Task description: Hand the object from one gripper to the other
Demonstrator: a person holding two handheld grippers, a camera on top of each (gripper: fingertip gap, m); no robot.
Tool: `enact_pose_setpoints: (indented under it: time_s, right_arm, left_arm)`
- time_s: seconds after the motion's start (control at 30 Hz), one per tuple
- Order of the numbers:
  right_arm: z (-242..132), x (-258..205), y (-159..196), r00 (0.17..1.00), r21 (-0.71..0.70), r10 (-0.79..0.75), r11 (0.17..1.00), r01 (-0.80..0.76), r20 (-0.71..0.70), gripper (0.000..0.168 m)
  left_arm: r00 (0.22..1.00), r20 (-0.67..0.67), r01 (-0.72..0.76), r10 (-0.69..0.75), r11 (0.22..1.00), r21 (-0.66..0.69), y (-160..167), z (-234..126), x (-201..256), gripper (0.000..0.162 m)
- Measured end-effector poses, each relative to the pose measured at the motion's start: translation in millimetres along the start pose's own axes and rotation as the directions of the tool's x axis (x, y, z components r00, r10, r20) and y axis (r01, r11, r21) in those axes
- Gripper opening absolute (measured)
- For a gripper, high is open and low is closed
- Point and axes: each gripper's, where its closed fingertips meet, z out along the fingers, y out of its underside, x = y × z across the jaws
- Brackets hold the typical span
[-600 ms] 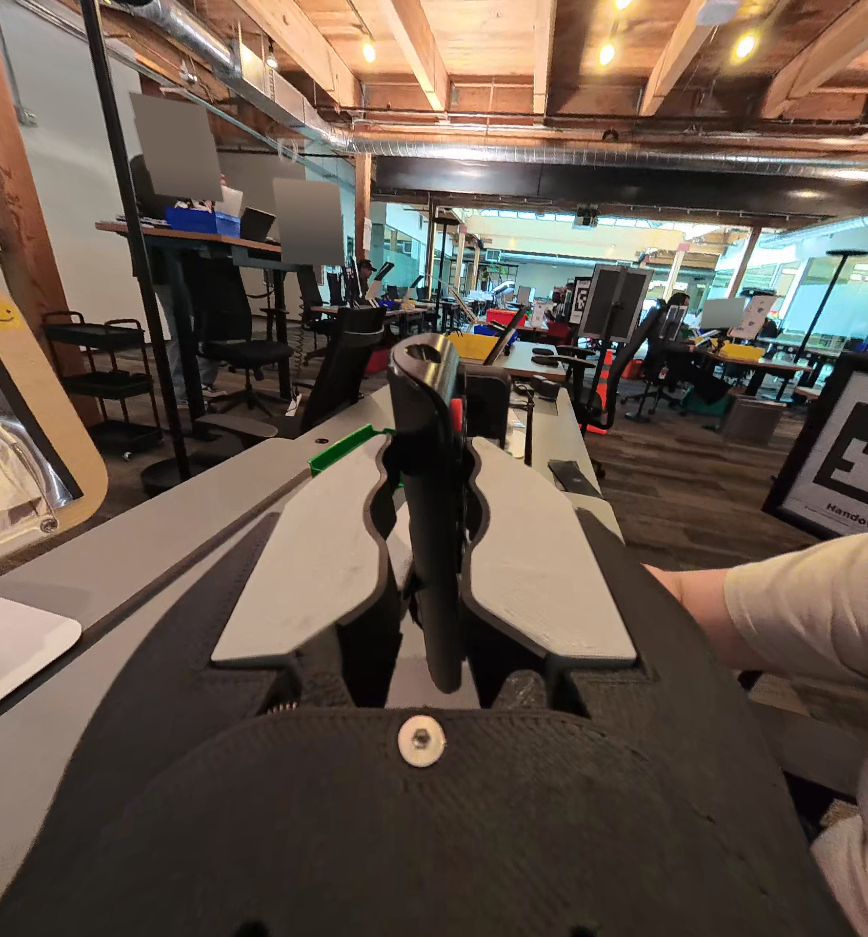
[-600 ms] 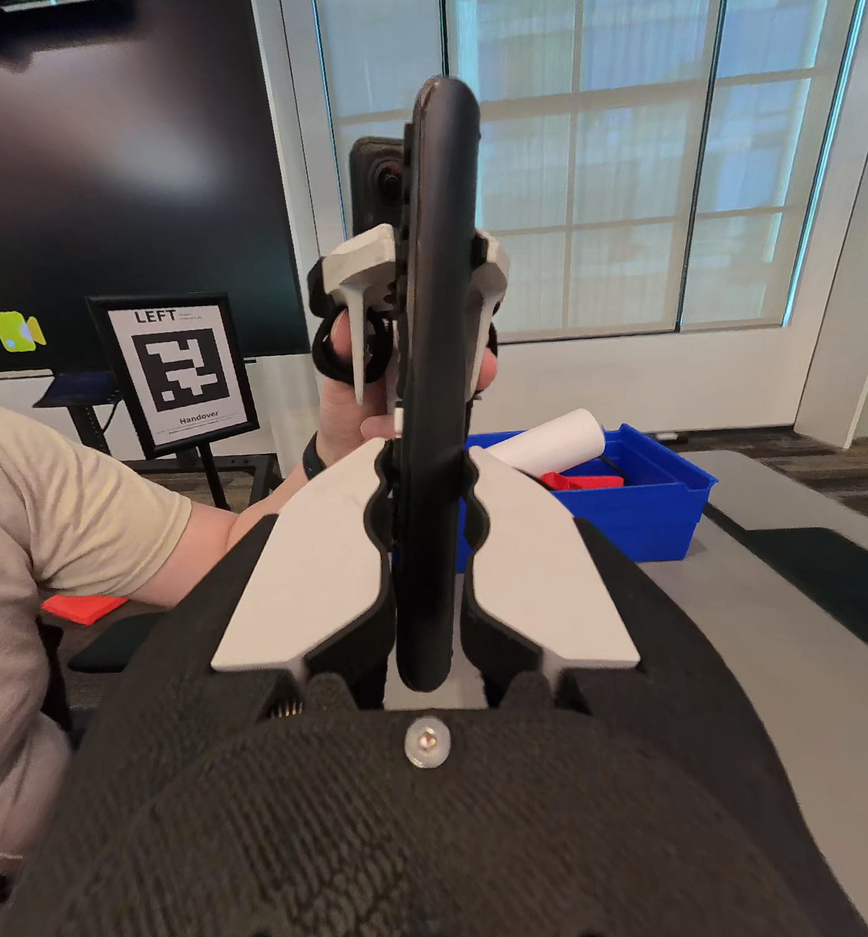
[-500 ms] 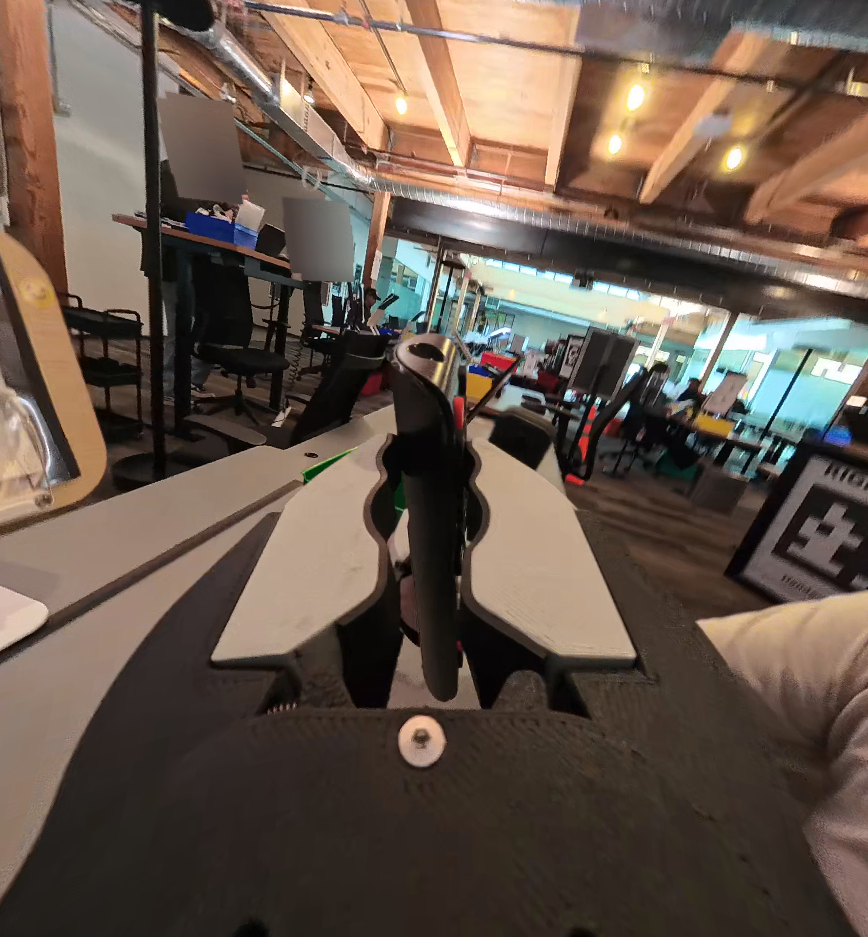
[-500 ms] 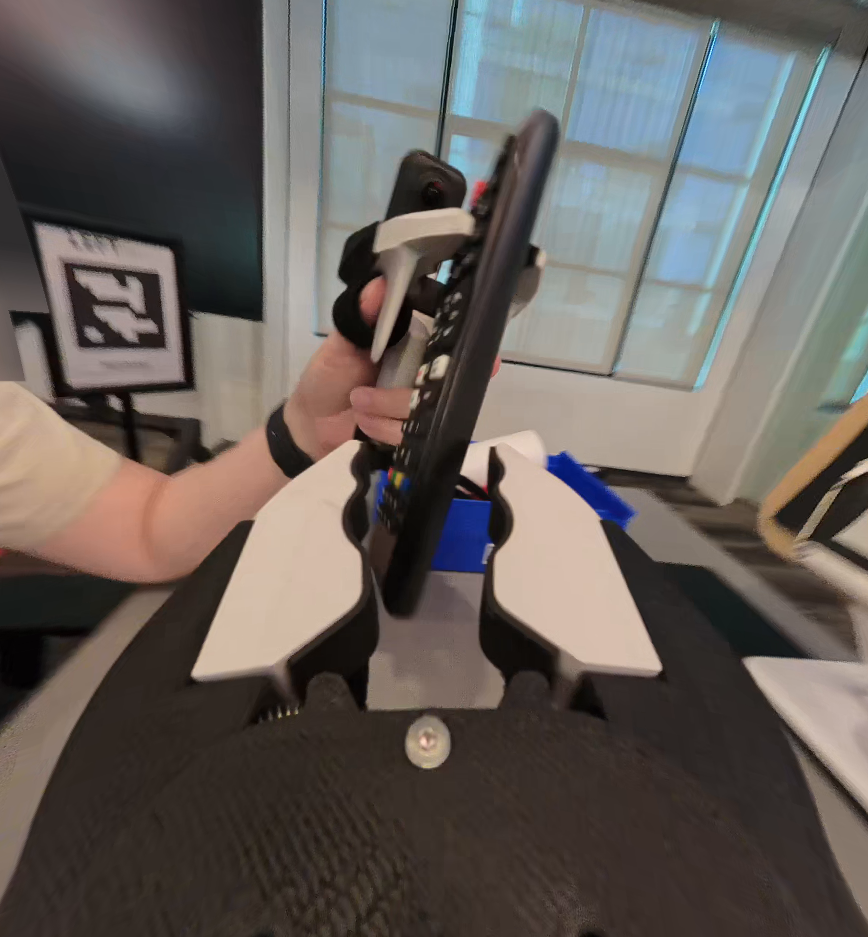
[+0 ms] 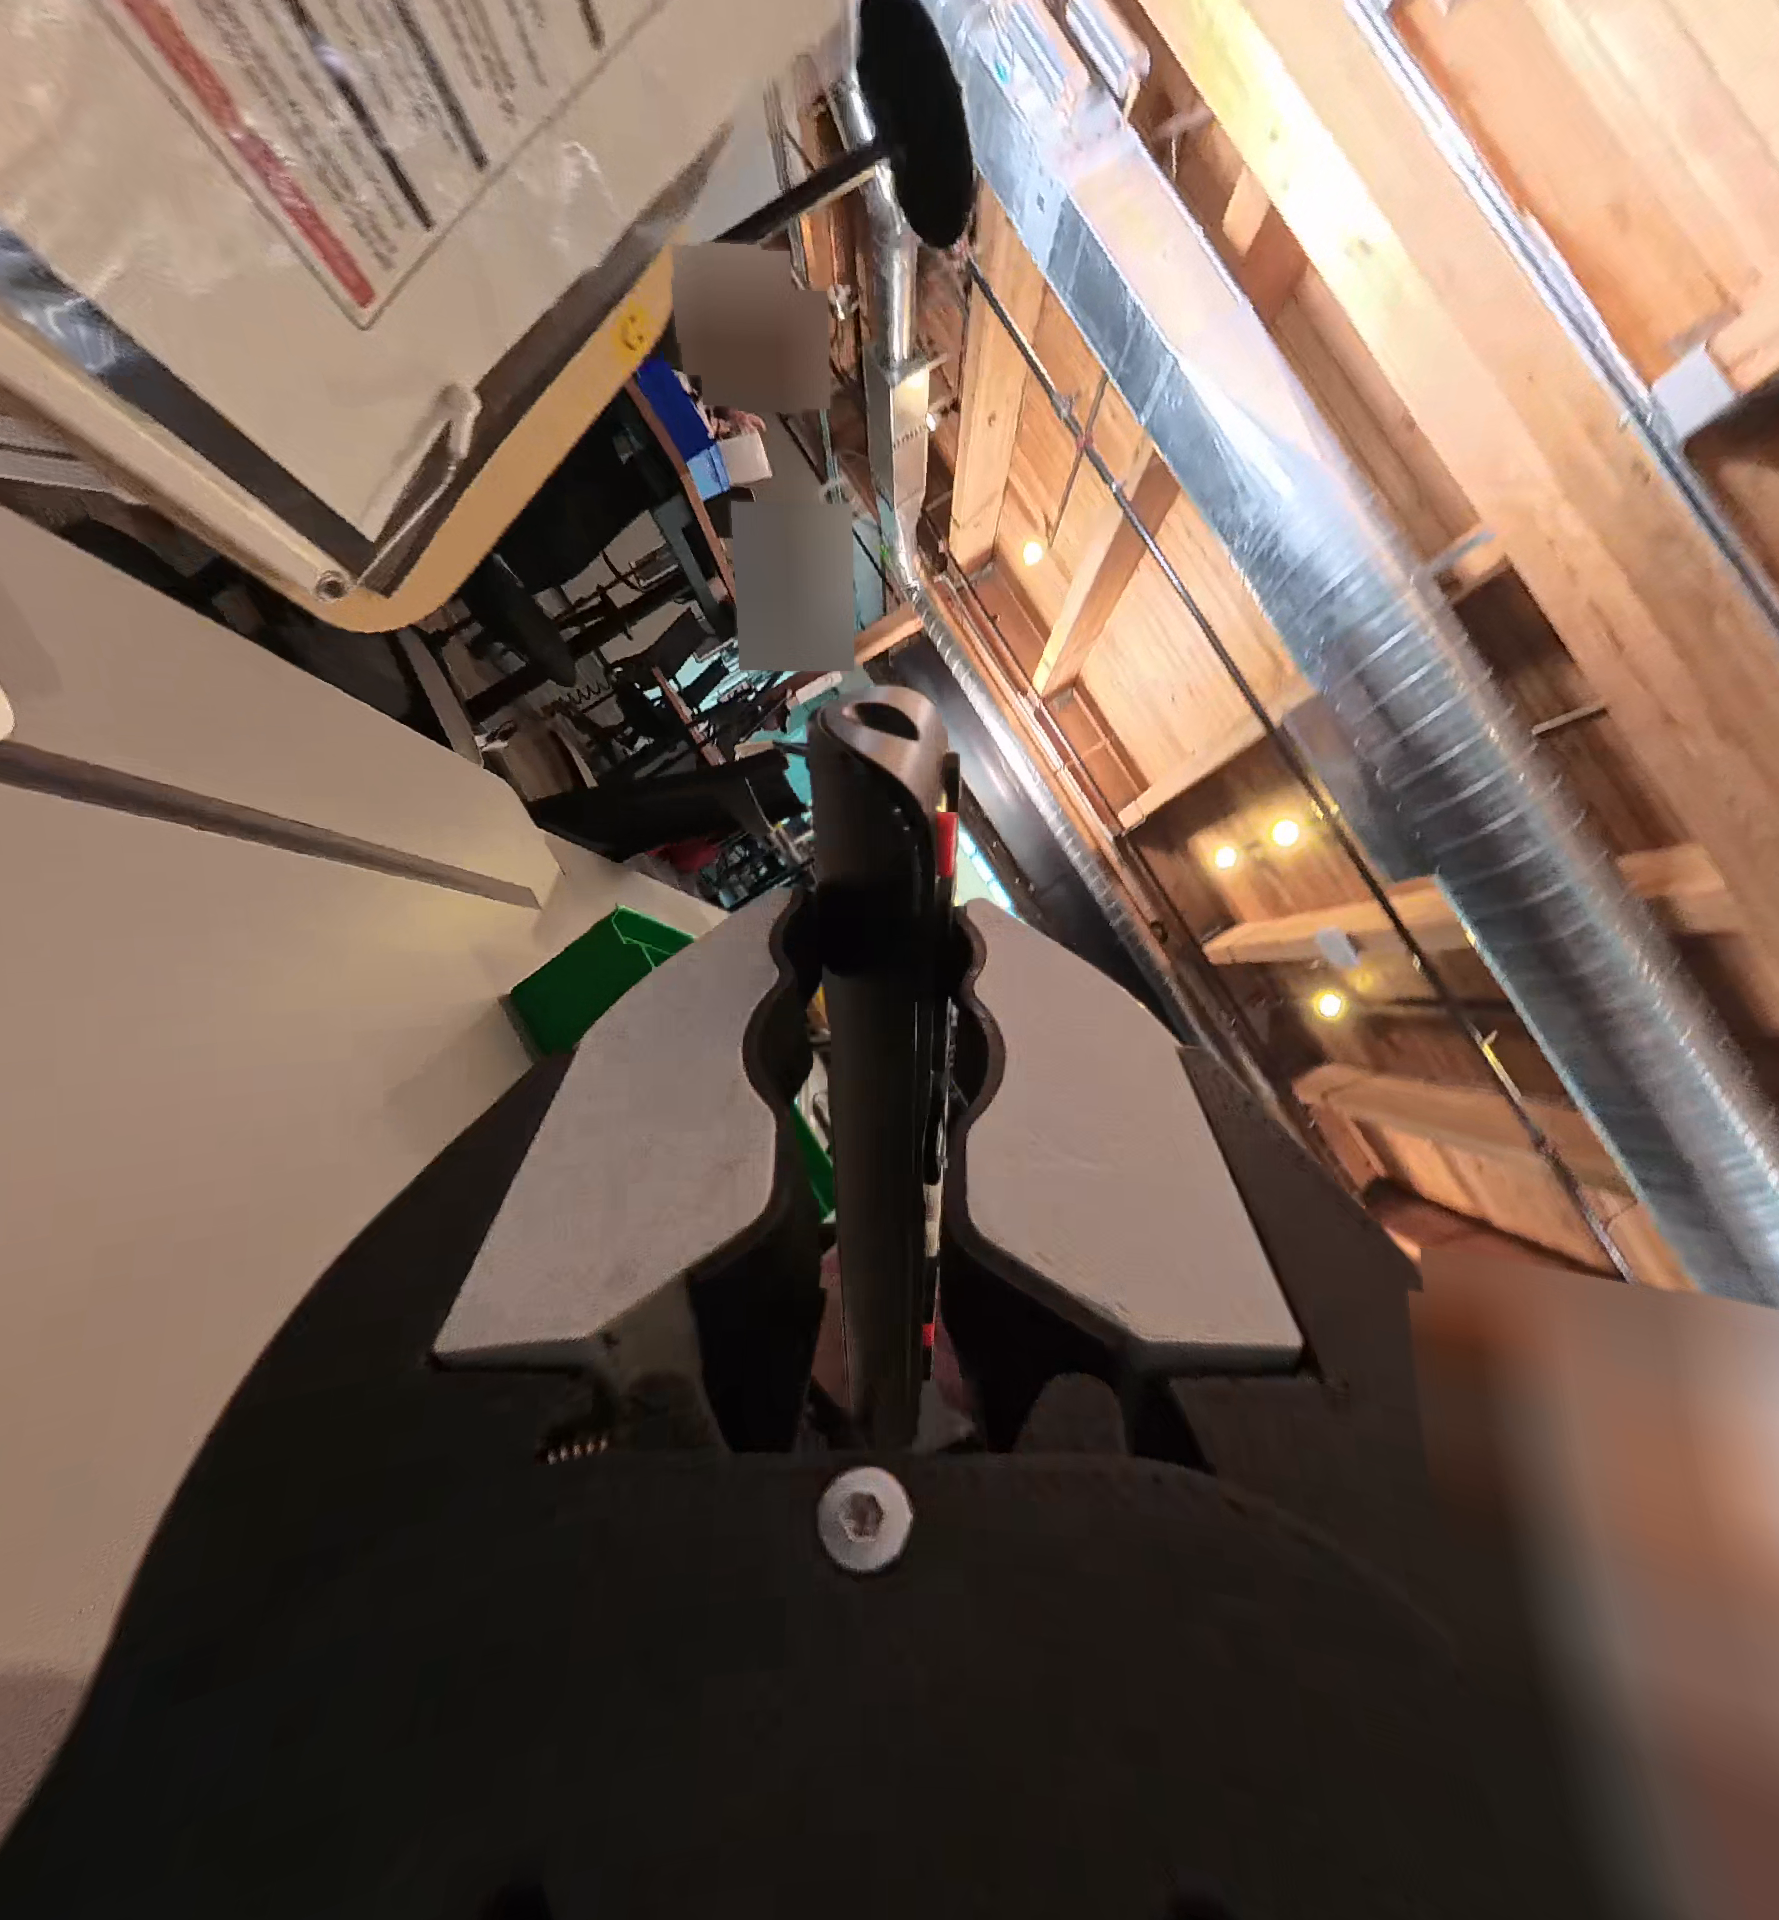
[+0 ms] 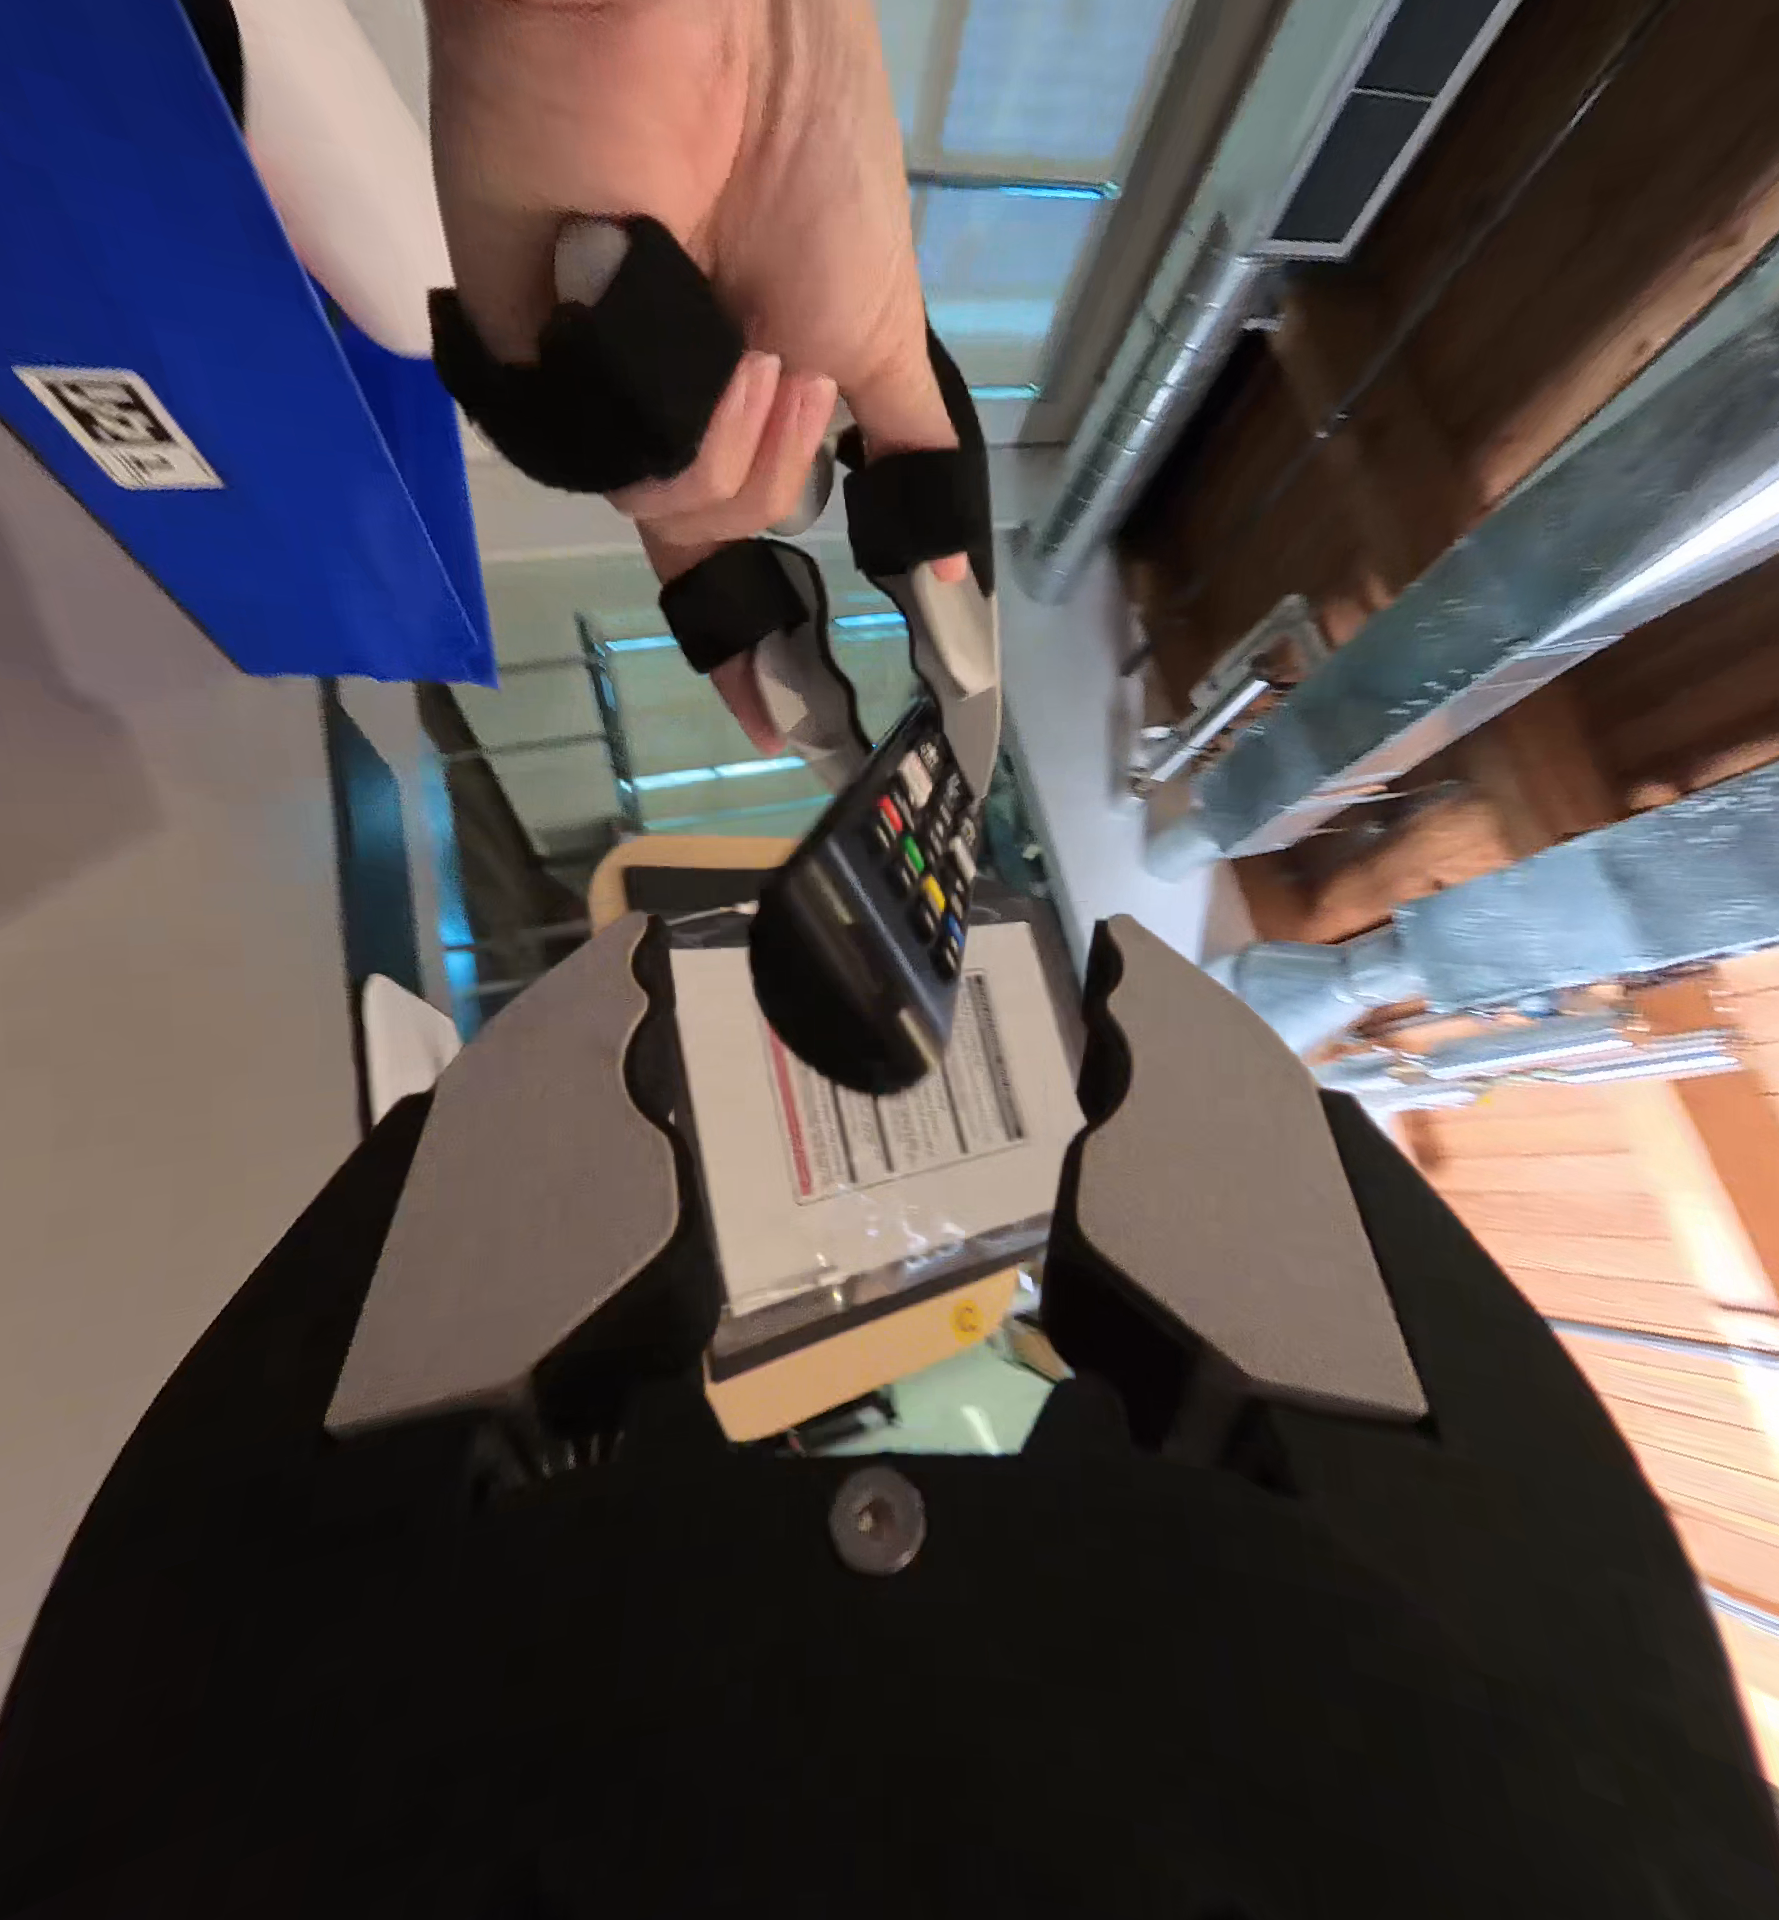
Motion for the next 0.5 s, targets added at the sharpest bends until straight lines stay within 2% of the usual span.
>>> enact_pose_setpoints:
  time_s: [0.17, 0.27, 0.37, 0.43, 0.5]
  right_arm:
    - [8, -9, 10, 0.999, -0.117, -0.046, 0.992, 0.044, -0.013, 0.064]
    - [6, -7, 14, 0.998, -0.115, -0.060, 0.992, 0.058, -0.014, 0.053]
    - [5, -16, 15, 0.996, -0.115, -0.085, 0.989, 0.088, 0.035, 0.029]
    - [4, -19, 15, 0.997, -0.111, -0.057, 0.992, 0.062, 0.052, 0.027]
    - [1, -14, 15, 0.996, -0.105, 0.049, 0.994, -0.042, 0.069, 0.026]
  left_arm:
    - [0.996, 0.015, 0.084, -0.084, 0.996, -0.013, 10, 6, -16, 0.023]
    - [0.996, 0.043, 0.083, -0.082, 0.996, -0.024, 16, 10, -22, 0.023]
    - [0.991, 0.056, 0.119, -0.118, 0.993, -0.019, 20, 12, -27, 0.023]
    - [0.991, 0.087, 0.108, -0.105, 0.993, -0.037, 24, 13, -34, 0.024]
    - [0.993, 0.096, 0.078, -0.070, 0.994, -0.080, 29, 16, -36, 0.029]
